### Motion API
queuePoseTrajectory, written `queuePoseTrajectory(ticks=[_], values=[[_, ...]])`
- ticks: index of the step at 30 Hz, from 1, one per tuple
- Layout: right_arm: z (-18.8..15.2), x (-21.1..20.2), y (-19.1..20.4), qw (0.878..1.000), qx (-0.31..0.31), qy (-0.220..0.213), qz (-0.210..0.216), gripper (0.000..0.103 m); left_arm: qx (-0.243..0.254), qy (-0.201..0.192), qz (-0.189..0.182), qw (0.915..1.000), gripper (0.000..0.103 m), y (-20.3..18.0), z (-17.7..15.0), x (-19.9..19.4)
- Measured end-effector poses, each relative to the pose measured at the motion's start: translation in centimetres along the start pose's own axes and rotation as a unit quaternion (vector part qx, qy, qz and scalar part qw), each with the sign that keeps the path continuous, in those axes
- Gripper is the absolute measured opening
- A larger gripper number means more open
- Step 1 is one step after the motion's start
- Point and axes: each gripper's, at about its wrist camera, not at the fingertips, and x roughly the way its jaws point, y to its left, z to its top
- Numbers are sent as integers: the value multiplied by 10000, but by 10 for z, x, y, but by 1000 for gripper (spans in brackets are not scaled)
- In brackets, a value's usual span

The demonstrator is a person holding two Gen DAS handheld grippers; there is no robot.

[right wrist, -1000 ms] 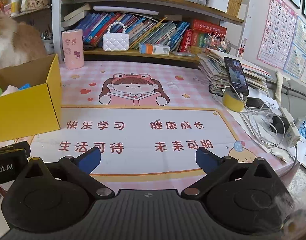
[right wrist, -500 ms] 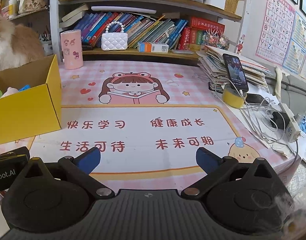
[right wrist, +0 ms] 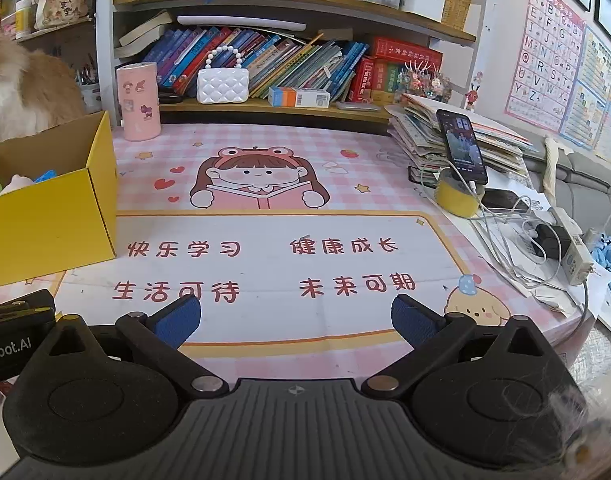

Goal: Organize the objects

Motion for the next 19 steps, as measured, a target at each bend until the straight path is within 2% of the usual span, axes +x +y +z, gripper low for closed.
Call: queuePoseTrajectory(ticks=[12, 19], values=[[-1, -1, -4, 10000, 4, 35, -8, 103, 0, 51, -28, 10000, 102, -2, -2, -1], [-3, 6, -3, 9998, -22, 191, 65, 103, -171, 175, -149, 9996, 102, 4, -3, 6]])
